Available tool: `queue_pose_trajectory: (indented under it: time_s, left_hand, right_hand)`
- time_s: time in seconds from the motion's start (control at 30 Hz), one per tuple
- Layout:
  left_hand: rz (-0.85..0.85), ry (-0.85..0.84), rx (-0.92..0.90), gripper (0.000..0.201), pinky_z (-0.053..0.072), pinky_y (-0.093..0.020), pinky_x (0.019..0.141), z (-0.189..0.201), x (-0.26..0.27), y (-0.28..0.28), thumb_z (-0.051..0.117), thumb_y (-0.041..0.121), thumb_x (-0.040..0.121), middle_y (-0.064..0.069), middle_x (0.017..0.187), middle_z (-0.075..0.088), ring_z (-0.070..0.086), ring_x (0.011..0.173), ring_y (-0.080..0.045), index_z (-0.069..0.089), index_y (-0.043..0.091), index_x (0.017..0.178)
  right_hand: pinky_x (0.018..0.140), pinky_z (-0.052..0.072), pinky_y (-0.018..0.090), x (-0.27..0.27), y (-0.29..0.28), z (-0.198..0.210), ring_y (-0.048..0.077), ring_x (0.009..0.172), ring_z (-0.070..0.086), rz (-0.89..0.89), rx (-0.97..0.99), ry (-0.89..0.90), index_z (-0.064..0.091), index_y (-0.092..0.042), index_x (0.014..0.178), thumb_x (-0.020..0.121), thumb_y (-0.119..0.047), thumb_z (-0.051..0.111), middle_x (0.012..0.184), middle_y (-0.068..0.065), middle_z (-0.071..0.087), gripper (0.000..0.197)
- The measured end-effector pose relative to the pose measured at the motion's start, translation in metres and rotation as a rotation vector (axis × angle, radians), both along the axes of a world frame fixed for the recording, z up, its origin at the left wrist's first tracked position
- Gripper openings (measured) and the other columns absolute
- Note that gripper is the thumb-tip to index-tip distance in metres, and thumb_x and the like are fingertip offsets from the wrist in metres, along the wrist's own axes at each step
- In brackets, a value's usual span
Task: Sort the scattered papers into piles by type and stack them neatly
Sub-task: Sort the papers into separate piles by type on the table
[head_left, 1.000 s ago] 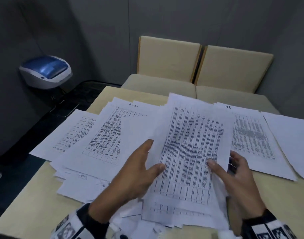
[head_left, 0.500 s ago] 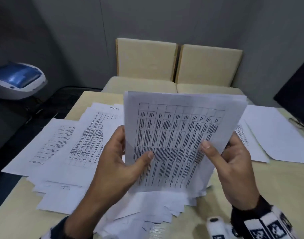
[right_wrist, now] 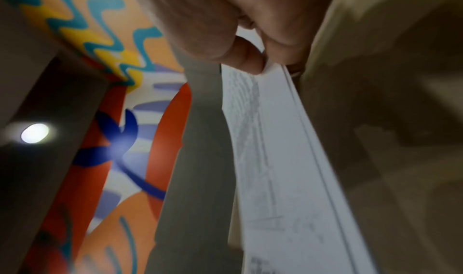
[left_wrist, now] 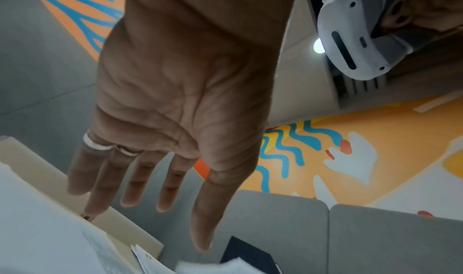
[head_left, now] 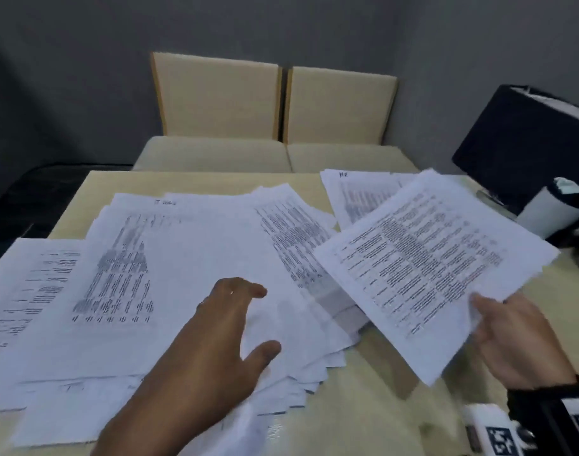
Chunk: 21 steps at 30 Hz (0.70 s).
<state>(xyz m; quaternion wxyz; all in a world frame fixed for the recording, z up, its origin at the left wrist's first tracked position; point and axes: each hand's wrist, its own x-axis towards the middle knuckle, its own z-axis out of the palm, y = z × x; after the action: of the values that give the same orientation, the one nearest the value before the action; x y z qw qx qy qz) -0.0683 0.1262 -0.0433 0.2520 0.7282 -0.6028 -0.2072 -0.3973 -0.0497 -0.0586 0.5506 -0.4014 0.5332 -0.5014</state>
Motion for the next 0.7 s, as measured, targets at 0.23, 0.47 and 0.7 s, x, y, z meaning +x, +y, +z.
queue_pose_trajectory:
  time_s: [0.23,0.47,0.7]
  left_hand:
    - [-0.144,-0.003,0.058,0.057,0.044,-0.020,0.096,-0.012,-0.009,-0.017,0.072,0.063,0.082,0.030,0.142,0.032,0.047,0.109,0.015,0.032,0.059,0.123]
    - [-0.072,-0.049,0.073,0.059,0.052,-0.040,0.089,-0.022,0.008,-0.036,0.082,0.056,0.075,0.018,0.130,0.050,0.061,0.108,-0.012,0.047,0.052,0.122]
    - [-0.039,-0.170,0.337,0.060,0.047,-0.035,0.102,-0.025,0.037,-0.042,0.066,0.068,0.084,0.020,0.141,0.043,0.053,0.121,-0.011,0.043,0.046,0.135]
  right_hand:
    - [0.050,0.041,0.024,-0.080,0.035,-0.034,0.021,0.069,0.050,-0.367,0.375,0.303,0.059,0.016,0.091,0.087,0.009,0.058,0.091,0.028,0.057,0.008]
    - [0.062,0.052,0.024,-0.090,0.055,-0.033,0.020,0.083,0.061,-0.495,0.393,0.198,0.066,0.005,0.114,0.097,0.008,0.057,0.104,0.008,0.070,0.020]
    - [0.115,0.039,0.044,-0.054,0.064,-0.007,0.025,0.138,0.045,-0.459,0.048,0.764,0.037,-0.018,0.155,0.088,-0.025,0.083,0.157,0.010,0.038,0.082]
